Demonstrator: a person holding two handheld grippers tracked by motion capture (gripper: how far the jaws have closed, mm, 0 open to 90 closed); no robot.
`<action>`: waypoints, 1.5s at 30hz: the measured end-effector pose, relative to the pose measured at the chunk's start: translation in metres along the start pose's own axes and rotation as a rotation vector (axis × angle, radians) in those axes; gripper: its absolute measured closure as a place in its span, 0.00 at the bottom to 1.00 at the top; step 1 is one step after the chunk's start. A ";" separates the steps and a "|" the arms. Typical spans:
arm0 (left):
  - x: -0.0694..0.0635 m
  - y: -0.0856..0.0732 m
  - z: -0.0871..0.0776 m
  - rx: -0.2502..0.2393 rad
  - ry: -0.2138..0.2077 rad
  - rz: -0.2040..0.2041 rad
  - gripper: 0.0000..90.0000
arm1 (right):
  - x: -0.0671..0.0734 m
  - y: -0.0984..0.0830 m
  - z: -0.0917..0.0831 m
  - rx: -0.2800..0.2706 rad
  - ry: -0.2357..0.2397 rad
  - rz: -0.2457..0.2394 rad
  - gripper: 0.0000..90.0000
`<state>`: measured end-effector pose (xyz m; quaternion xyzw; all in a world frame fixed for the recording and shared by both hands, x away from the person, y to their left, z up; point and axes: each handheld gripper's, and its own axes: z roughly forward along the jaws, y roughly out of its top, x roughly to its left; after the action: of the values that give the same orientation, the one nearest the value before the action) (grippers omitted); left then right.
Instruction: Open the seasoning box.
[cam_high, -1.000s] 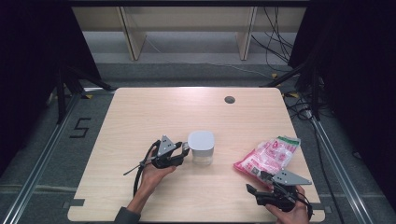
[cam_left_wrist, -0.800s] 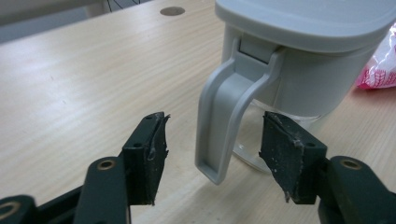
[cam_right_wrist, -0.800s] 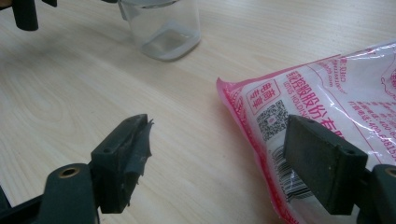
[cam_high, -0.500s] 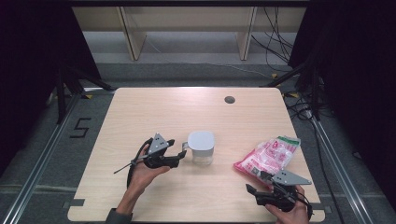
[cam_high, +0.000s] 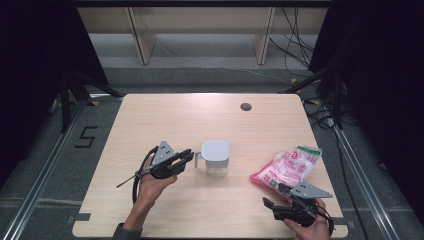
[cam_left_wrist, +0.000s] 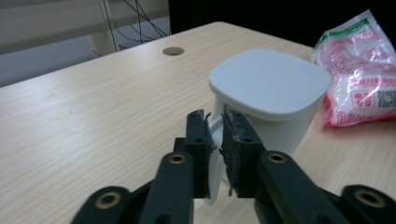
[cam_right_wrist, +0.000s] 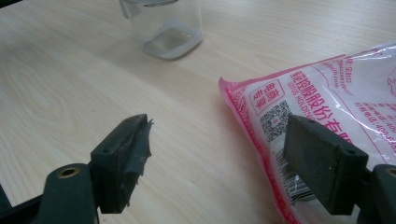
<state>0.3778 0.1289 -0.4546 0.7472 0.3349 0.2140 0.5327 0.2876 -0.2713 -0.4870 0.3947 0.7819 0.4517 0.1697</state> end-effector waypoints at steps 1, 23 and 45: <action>-0.001 0.001 0.000 -0.005 -0.002 0.006 0.93 | 0.001 0.000 0.000 0.001 0.009 0.014 0.26; -0.008 0.018 0.024 -0.040 -0.053 0.020 0.99 | 0.002 0.000 0.002 0.004 0.012 0.035 0.26; -0.004 0.014 0.027 -0.040 -0.056 0.007 0.97 | 0.008 0.017 0.018 -0.015 0.038 -0.007 0.29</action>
<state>0.3967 0.1054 -0.4506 0.7432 0.3126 0.2015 0.5561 0.3017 -0.2501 -0.4813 0.3821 0.7829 0.4644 0.1596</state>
